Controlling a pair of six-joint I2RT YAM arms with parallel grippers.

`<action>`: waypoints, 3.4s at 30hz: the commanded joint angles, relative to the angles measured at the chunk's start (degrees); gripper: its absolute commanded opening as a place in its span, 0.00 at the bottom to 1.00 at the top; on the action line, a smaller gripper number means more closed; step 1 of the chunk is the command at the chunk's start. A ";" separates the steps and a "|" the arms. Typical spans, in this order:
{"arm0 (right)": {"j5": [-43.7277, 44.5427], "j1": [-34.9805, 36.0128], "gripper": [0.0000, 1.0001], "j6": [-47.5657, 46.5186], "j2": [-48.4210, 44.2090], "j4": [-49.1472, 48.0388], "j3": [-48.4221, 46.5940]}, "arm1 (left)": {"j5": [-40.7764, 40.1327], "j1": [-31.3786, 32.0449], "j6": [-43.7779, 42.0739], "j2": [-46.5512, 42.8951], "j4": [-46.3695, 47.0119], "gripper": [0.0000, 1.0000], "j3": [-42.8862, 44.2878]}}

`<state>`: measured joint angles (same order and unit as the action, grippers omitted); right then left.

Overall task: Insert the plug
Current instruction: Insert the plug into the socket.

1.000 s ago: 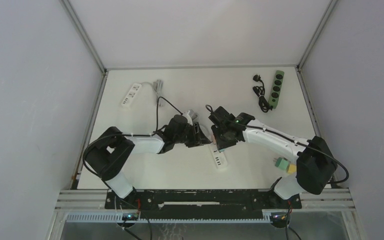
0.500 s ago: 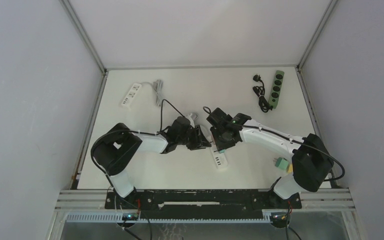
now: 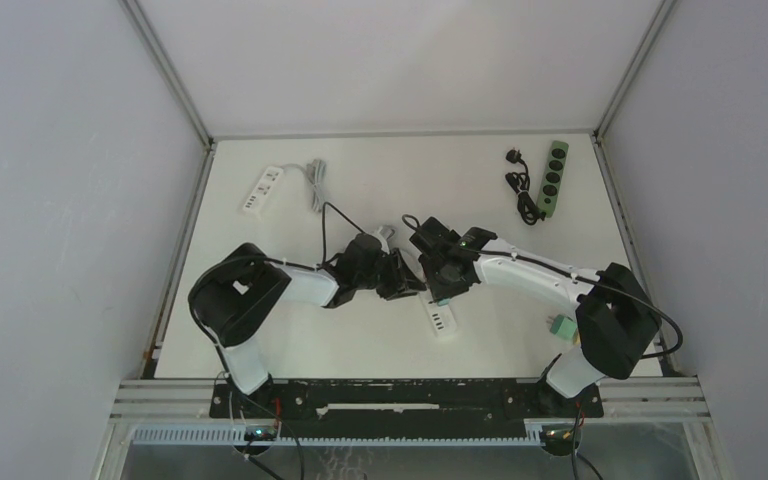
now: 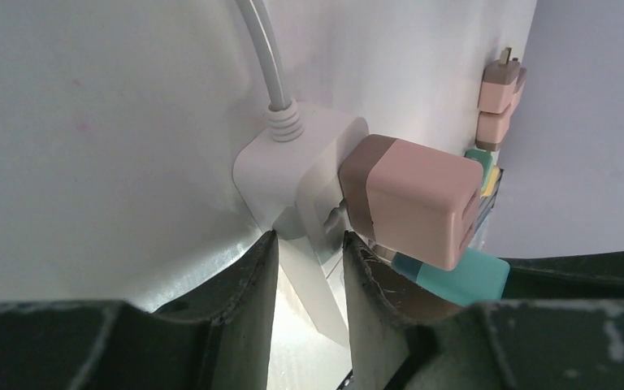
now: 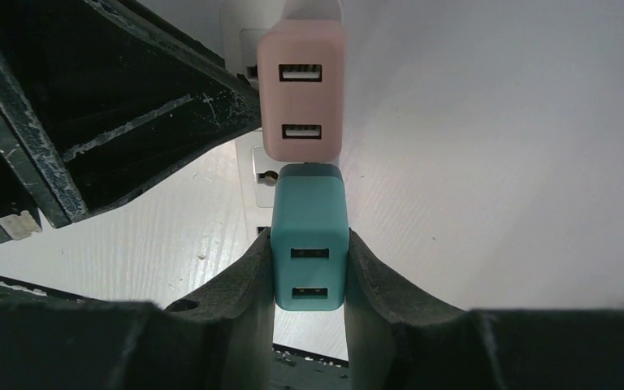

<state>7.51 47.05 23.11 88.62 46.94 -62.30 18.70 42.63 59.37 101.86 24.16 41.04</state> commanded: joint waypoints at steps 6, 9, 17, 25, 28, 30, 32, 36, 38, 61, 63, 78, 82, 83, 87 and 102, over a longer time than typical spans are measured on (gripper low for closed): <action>0.89 0.59 0.00 1.03 -0.55 -2.32 0.60 | -1.25 1.05 6.30 0.61 4.15 0.35 -1.53; 1.64 0.52 0.00 1.02 -0.01 -1.59 0.60 | -1.53 1.14 6.30 0.70 3.83 0.34 -1.83; 5.32 0.30 0.00 0.96 0.27 1.06 0.59 | -2.08 1.23 5.65 0.88 2.94 0.33 -2.02; 1.17 0.32 0.00 0.07 1.61 -0.09 1.04 | -2.26 1.23 5.20 0.79 2.47 0.33 -1.84; 0.07 0.40 0.00 -0.80 2.98 0.69 1.04 | -2.34 1.23 5.07 0.75 2.34 0.33 -1.84; -0.11 0.49 0.00 -1.22 3.91 1.45 1.01 | -2.44 1.23 4.91 0.68 2.02 0.33 -1.68; -0.02 0.48 0.00 -1.57 4.50 1.80 1.05 | -2.64 1.23 4.73 0.61 1.77 0.33 -1.58; -0.70 0.59 0.00 -2.11 4.70 1.62 1.30 | -2.79 1.23 4.50 0.52 1.43 0.33 -1.50; -0.19 0.46 0.00 -2.30 5.15 2.04 1.35 | -2.79 1.23 4.44 0.53 1.31 0.33 -1.49; -4.18 -1.30 0.00 -5.34 11.61 2.87 -1.48 | -3.10 1.23 3.97 0.63 1.15 0.32 -1.31; -4.19 -1.87 0.00 -5.53 11.81 3.21 -1.72 | -3.14 1.23 3.99 0.70 1.15 0.32 -1.31; -2.99 -0.07 0.00 -5.38 15.79 5.21 -5.50 | -3.09 1.23 3.82 0.38 1.15 0.32 -1.35; -2.32 -1.36 0.00 -5.62 14.81 5.94 -5.52 | -3.12 1.23 3.81 0.27 1.11 0.32 -1.44; -2.29 -1.80 0.00 -5.66 14.39 6.05 -5.51 | -3.09 1.23 3.77 0.27 1.14 0.32 -1.40; -3.07 -3.58 0.00 -5.43 14.23 5.93 -5.53 | -3.29 1.23 3.90 0.13 1.19 0.32 -1.52; -3.18 -3.35 0.00 -4.03 13.90 2.99 -2.11 | -3.49 1.20 3.83 -0.09 1.65 0.32 -1.84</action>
<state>5.54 45.30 17.39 99.57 54.26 -70.15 16.99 43.51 64.55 102.45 26.37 40.16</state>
